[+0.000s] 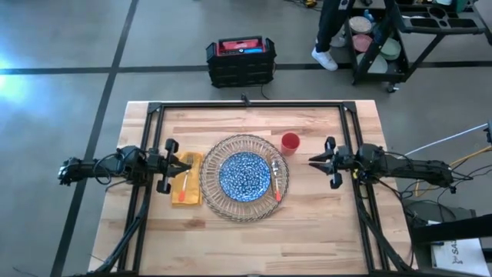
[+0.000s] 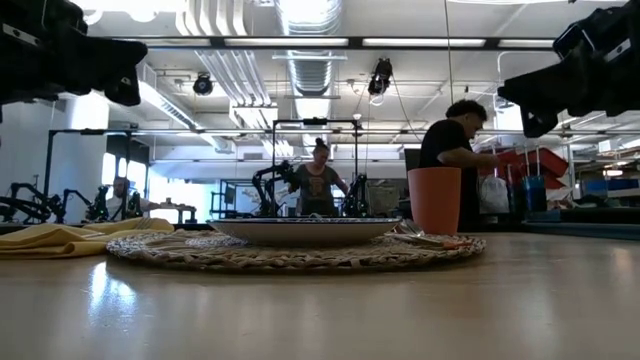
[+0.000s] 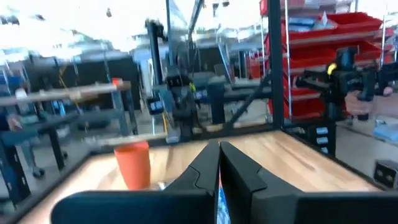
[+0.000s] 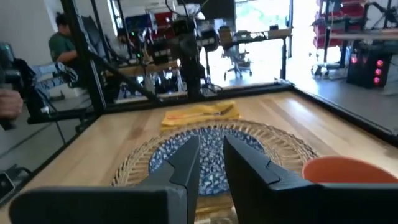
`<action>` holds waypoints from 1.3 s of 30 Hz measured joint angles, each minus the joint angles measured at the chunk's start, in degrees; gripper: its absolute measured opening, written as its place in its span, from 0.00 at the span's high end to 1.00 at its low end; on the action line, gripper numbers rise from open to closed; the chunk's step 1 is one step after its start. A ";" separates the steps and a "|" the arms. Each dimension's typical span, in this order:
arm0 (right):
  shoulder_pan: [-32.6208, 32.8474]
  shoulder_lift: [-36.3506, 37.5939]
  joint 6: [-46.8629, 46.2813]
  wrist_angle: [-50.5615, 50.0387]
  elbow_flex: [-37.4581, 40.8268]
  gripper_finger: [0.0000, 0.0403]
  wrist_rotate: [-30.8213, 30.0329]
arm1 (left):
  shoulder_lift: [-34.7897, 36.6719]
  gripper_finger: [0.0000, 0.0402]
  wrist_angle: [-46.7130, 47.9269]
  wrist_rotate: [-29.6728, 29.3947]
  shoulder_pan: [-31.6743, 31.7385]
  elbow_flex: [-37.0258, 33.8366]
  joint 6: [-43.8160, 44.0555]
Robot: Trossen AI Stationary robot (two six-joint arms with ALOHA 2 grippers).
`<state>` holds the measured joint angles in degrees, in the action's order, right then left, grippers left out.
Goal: Set table place
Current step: Return to Home Position
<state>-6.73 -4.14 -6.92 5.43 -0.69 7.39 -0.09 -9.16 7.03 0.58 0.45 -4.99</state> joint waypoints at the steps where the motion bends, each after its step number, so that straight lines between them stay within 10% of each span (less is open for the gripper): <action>1: 0.05 -0.02 0.06 -0.40 0.00 0.86 -0.27 | 0.06 1.00 -0.28 0.00 0.03 0.00 -0.13; 39: 0.22 -0.52 -0.08 -0.48 0.07 0.84 -4.45 | -2.83 1.00 1.59 -2.00 0.37 0.00 4.02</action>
<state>-6.50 -4.67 -7.01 4.95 -0.62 2.94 -2.92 -7.57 5.03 0.95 0.45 -0.97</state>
